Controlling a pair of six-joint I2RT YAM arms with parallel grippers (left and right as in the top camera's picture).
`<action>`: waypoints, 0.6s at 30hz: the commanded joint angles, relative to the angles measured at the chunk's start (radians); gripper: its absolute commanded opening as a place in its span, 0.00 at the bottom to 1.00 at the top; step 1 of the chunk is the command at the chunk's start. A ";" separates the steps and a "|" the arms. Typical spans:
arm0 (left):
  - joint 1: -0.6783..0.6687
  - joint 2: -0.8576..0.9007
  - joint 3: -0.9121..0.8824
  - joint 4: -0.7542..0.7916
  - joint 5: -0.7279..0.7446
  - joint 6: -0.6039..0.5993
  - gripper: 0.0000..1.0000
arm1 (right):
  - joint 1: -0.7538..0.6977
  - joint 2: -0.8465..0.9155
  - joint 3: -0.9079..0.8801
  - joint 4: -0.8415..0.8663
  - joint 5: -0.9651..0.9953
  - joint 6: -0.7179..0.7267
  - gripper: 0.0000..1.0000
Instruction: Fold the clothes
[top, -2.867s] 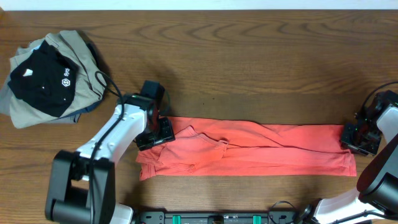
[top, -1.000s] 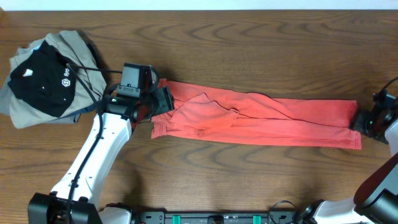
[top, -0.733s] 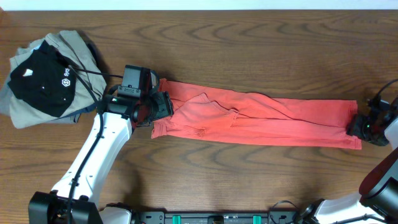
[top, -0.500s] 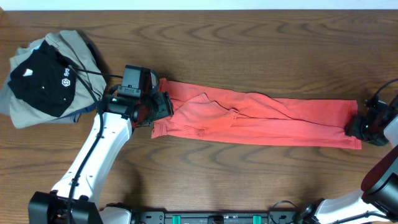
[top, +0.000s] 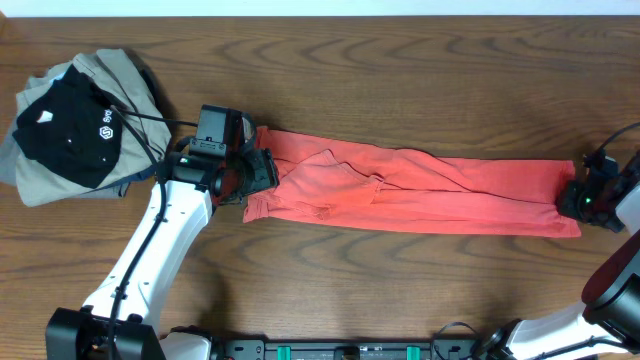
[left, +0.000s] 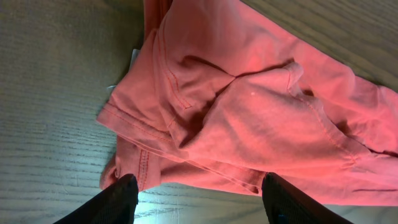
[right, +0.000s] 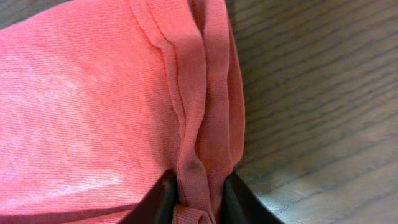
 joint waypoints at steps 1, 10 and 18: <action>0.003 0.002 0.008 -0.012 -0.009 0.013 0.66 | 0.002 0.030 -0.001 -0.008 -0.019 0.001 0.11; 0.003 0.002 0.008 -0.021 -0.009 0.013 0.66 | 0.007 0.008 0.055 -0.048 -0.019 0.186 0.01; 0.003 0.002 0.008 -0.024 -0.009 0.013 0.66 | 0.143 -0.088 0.204 -0.238 -0.014 0.192 0.01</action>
